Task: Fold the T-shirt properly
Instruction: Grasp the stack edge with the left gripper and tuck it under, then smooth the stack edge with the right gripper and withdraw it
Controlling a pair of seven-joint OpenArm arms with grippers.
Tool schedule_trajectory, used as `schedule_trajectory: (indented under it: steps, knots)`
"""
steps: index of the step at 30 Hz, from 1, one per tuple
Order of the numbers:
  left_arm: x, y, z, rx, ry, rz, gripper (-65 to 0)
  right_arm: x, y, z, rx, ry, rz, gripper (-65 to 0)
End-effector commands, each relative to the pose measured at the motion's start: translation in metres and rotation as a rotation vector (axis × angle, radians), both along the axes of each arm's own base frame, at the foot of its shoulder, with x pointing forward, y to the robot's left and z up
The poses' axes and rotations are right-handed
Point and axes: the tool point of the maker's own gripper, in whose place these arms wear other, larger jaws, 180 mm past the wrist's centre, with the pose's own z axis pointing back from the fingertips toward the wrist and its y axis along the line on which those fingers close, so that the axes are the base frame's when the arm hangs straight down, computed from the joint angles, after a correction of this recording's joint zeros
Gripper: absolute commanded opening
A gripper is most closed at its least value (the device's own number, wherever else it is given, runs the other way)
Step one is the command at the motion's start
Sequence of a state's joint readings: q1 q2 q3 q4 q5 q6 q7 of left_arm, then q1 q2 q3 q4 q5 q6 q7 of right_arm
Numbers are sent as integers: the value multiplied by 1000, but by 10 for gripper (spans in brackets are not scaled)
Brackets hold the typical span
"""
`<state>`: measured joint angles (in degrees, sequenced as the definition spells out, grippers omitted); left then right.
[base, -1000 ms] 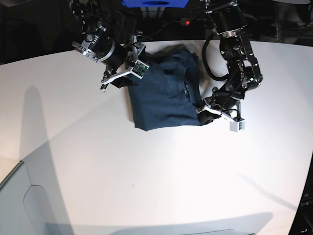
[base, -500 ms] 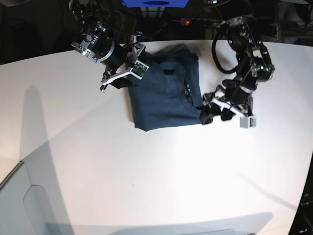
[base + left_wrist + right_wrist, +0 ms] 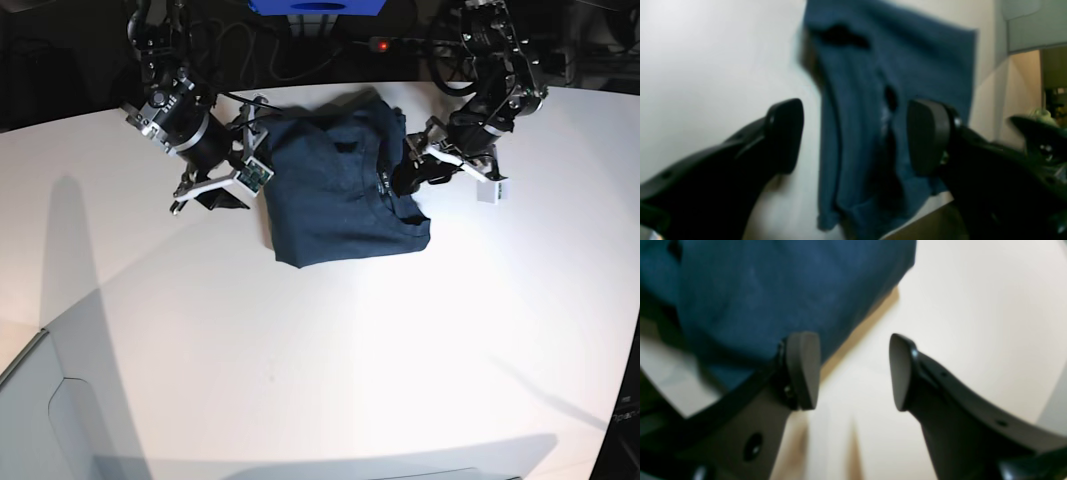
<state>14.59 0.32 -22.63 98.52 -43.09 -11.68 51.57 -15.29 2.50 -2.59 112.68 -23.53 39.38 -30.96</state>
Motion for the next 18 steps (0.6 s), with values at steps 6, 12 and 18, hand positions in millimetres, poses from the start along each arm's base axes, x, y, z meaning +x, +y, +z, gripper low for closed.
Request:
schedule_trajectory:
  steps: [6, 12, 18]
  knots:
    - [1, -4, -11, -41, 21, 4, -190, 29, 16, 30, 68, -98, 5, -427]
    - [6, -4, -19, -59, 38, 10, -431, 50, 32, 32, 120, -101, -5, -643]
    - [15, -4, -15, -61, 21, 8, -552, 68, 44, 14, 147, -45, -4, -649]
